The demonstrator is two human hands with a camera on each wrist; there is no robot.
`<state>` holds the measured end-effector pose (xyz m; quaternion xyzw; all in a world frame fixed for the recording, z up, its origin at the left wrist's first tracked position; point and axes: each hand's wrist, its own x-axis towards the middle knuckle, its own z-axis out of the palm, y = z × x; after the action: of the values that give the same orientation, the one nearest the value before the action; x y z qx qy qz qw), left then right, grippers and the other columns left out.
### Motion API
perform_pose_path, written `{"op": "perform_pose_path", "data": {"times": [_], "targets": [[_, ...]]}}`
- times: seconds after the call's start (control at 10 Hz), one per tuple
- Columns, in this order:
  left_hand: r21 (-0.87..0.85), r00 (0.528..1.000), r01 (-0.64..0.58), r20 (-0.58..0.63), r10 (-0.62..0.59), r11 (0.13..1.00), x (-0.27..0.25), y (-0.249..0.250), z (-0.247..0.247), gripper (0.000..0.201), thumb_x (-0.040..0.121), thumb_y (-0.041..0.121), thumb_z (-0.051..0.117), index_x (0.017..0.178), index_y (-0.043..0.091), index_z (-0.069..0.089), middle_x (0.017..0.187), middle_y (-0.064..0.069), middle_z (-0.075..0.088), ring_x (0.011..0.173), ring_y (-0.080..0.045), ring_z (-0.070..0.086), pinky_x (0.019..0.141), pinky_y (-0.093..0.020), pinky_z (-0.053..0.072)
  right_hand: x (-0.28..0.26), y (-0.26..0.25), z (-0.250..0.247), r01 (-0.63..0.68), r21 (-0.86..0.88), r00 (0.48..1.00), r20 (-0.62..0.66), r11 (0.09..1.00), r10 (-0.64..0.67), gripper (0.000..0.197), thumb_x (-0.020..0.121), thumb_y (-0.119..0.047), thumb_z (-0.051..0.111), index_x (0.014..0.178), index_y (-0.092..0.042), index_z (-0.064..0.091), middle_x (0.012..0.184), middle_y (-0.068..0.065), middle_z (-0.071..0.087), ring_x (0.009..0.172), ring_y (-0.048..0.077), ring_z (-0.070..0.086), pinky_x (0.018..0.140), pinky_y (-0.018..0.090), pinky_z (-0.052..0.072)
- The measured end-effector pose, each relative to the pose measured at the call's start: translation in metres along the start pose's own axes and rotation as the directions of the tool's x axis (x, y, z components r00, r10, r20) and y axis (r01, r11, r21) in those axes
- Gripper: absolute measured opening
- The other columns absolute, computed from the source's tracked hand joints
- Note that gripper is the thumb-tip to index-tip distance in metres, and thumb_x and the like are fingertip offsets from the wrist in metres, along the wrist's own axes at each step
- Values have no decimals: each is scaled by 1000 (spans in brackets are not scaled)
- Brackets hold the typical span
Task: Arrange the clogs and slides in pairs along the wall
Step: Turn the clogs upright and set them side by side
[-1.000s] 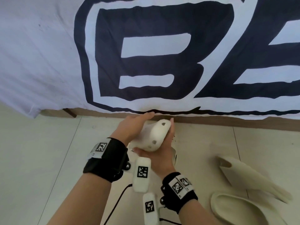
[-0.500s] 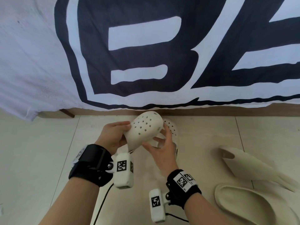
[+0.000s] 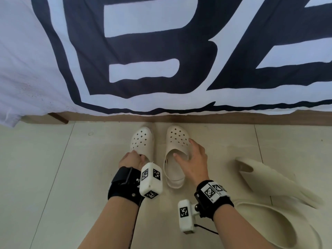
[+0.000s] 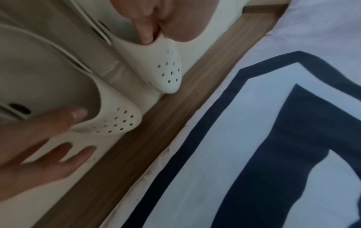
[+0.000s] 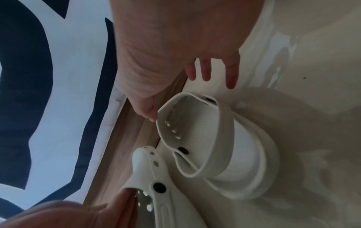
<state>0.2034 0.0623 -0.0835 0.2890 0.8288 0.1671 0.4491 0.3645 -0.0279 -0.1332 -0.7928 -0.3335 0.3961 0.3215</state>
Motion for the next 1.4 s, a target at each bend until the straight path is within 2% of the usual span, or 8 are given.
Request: {"op": "perform_pose_path", "data": {"times": [0.3, 0.4, 0.5, 0.7, 0.9, 1.1, 1.3, 1.4], "targets": [[223, 992, -128, 47, 120, 966, -19, 8, 21, 35, 103, 25, 32, 123, 11, 58, 128, -7, 55, 123, -19, 48, 102, -23, 32, 5, 6, 25, 63, -61, 998, 9, 996, -63, 71, 72, -4, 65, 140, -22, 55, 144, 7, 55, 124, 28, 56, 101, 26, 43], [-312, 973, 145, 219, -77, 939, -11, 12, 31, 23, 103, 20, 36, 100, 12, 58, 93, -4, 55, 87, -6, 66, 63, -14, 42, 13, 1, 28, 62, 13, 997, -43, 998, -62, 66, 74, 7, 57, 134, -21, 62, 125, 10, 68, 110, 31, 64, 100, 33, 51], [-727, 922, 378, 355, -158, 574, 3, 14, 33, 25, 101, 11, 35, 78, 16, 43, 73, -2, 45, 41, -2, 57, 40, -10, 37, 19, 0, 29, 60, 46, 997, -53, 997, -58, 65, 76, 8, 56, 133, -22, 63, 119, 14, 71, 106, 34, 66, 98, 40, 53], [-683, 942, 239, 337, 7, 690, 16, 1, 33, 20, 101, 5, 31, 107, -11, 42, 72, -5, 42, 53, -9, 49, 52, -15, 42, 26, -1, 32, 69, 47, 997, -43, 996, -67, 64, 78, 9, 54, 135, -21, 63, 118, 13, 70, 103, 32, 65, 98, 40, 52], [-656, 933, 262, 361, -10, 707, -3, 10, 24, 47, 102, 6, 37, 149, 2, 30, 106, -12, 51, 81, -24, 52, 95, -42, 45, 20, -9, 11, 106, -63, 987, 126, 992, -97, 65, 82, -5, 62, 143, -22, 52, 143, 4, 57, 124, 22, 55, 109, 32, 42], [-442, 995, -54, -102, 9, 895, -44, 31, 18, 55, 80, 18, 65, 131, 21, 48, 127, -7, 51, 105, -27, 52, 86, -41, 44, 21, -55, -99, 241, -288, 923, 364, 927, -127, 51, 89, -24, 68, 138, -25, 53, 136, 2, 58, 113, 21, 60, 97, 39, 52], [28, 715, -700, 31, 699, 714, -135, 16, 64, 57, 73, 39, 64, 125, 23, 48, 131, -3, 45, 116, -22, 46, 97, -41, 40, 28, -63, -248, 303, -562, 827, 556, 770, 80, 48, 89, -38, 72, 133, -34, 54, 128, -6, 59, 109, 13, 59, 95, 33, 48], [178, 376, -927, 408, 832, 331, -181, -23, 92, 60, 71, 48, 63, 125, 25, 48, 135, -1, 44, 123, -21, 41, 99, -42, 35, 19, -38, -302, 281, -676, 817, 541, 682, 199, 71, 82, -45, 77, 143, -38, 41, 139, -3, 48, 122, 19, 51, 101, 34, 44]]}}
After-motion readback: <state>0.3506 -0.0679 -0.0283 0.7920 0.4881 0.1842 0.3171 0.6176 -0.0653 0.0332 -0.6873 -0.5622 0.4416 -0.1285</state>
